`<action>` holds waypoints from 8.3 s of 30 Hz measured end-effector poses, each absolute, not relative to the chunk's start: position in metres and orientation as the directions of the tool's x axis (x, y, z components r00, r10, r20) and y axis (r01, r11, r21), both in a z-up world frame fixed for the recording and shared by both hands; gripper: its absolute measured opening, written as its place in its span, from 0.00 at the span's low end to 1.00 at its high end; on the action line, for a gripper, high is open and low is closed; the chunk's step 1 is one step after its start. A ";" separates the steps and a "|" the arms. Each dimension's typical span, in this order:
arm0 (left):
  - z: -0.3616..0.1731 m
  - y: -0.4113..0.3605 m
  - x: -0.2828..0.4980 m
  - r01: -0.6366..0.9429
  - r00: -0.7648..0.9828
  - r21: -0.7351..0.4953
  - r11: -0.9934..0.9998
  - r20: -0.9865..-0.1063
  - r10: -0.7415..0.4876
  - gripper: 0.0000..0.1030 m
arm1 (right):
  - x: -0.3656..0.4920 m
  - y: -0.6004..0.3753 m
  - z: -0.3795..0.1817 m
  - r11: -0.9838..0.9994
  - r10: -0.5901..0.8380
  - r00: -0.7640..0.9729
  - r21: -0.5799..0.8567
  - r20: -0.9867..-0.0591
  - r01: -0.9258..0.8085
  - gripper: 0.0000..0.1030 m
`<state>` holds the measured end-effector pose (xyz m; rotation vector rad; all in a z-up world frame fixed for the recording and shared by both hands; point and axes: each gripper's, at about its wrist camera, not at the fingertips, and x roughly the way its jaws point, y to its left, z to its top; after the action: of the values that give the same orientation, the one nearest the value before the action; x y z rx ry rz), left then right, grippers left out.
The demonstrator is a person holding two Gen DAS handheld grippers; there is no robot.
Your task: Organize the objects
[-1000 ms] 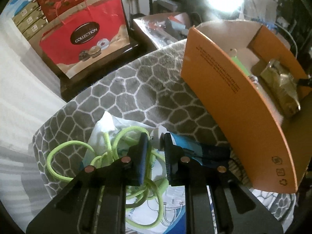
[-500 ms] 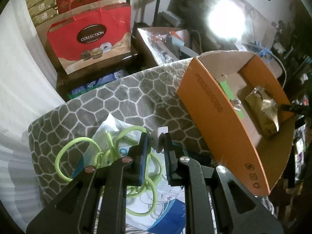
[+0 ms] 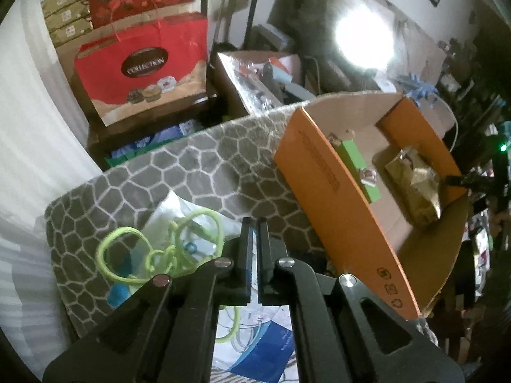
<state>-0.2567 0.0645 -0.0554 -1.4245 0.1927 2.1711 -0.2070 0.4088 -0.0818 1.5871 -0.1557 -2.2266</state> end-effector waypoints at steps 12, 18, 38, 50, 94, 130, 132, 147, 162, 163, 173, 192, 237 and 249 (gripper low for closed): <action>-0.103 0.095 -0.257 -0.521 -0.246 -0.069 -0.851 -0.942 0.227 0.26 | -0.207 0.411 -0.083 -0.917 -0.381 -0.278 0.321 -0.882 0.236 0.12; -0.110 0.091 -0.261 -0.485 -0.228 -0.063 -0.872 -0.954 0.195 0.31 | -0.207 0.411 -0.082 -0.918 -0.378 -0.279 0.320 -0.883 0.233 0.12; -0.088 0.083 -0.262 -0.428 -0.248 -0.131 -0.894 -0.934 0.256 0.24 | -0.207 0.411 -0.083 -0.921 -0.375 -0.281 0.320 -0.884 0.223 0.12; -0.021 0.123 -0.252 -0.516 -0.327 -0.103 -0.850 -0.894 0.306 0.24 | -0.207 0.410 -0.082 -0.922 -0.374 -0.283 0.321 -0.883 0.216 0.12; -0.108 0.317 -0.259 -0.640 -0.385 0.279 -0.716 -0.923 -0.016 0.24 | -0.206 0.408 -0.086 -0.927 -0.369 -0.291 0.325 -0.883 0.189 0.13; -0.025 0.213 -0.247 -0.488 -0.439 0.061 -0.871 -0.879 0.185 0.90 | -0.204 0.408 -0.087 -0.925 -0.378 -0.295 0.341 -0.878 0.170 0.13; -0.023 0.205 -0.243 -0.477 -0.454 0.069 -0.876 -0.873 0.178 0.98 | -0.203 0.407 -0.087 -0.924 -0.380 -0.296 0.343 -0.877 0.169 0.13; -0.011 0.163 -0.209 -0.436 -0.522 0.053 -0.898 -0.828 0.204 1.00 | -0.204 0.408 -0.087 -0.921 -0.387 -0.297 0.352 -0.873 0.165 0.13; -0.019 0.099 -0.178 -0.407 -0.516 0.023 -0.913 -0.831 0.209 1.00 | -0.206 0.410 -0.086 -0.919 -0.393 -0.302 0.359 -0.868 0.165 0.14; -0.021 0.092 -0.179 -0.399 -0.513 0.024 -0.917 -0.834 0.201 1.00 | -0.206 0.410 -0.086 -0.919 -0.393 -0.302 0.359 -0.868 0.165 0.14; -0.046 0.018 -0.195 -0.298 -0.473 0.005 -0.954 -0.869 0.143 1.00 | -0.206 0.411 -0.086 -0.919 -0.394 -0.303 0.361 -0.868 0.160 0.14; -0.123 -0.030 -0.246 -0.137 -0.328 -0.251 -0.958 -0.902 0.283 0.56 | -0.206 0.414 -0.087 -0.921 -0.388 -0.303 0.358 -0.870 0.152 0.13; 0.096 0.098 -0.171 -0.556 -0.355 -0.401 -0.728 -0.678 0.644 0.08 | -0.205 0.415 -0.088 -0.924 -0.383 -0.305 0.356 -0.872 0.141 0.14; 0.107 0.168 -0.147 -0.649 -0.276 -0.387 -0.655 -0.682 0.677 0.08 | -0.205 0.415 -0.088 -0.924 -0.382 -0.305 0.356 -0.872 0.139 0.14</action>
<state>-0.1471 0.1682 0.1066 -1.0933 -0.0396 2.0065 -0.2052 0.4154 -0.0882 1.6159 -0.3059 -2.2843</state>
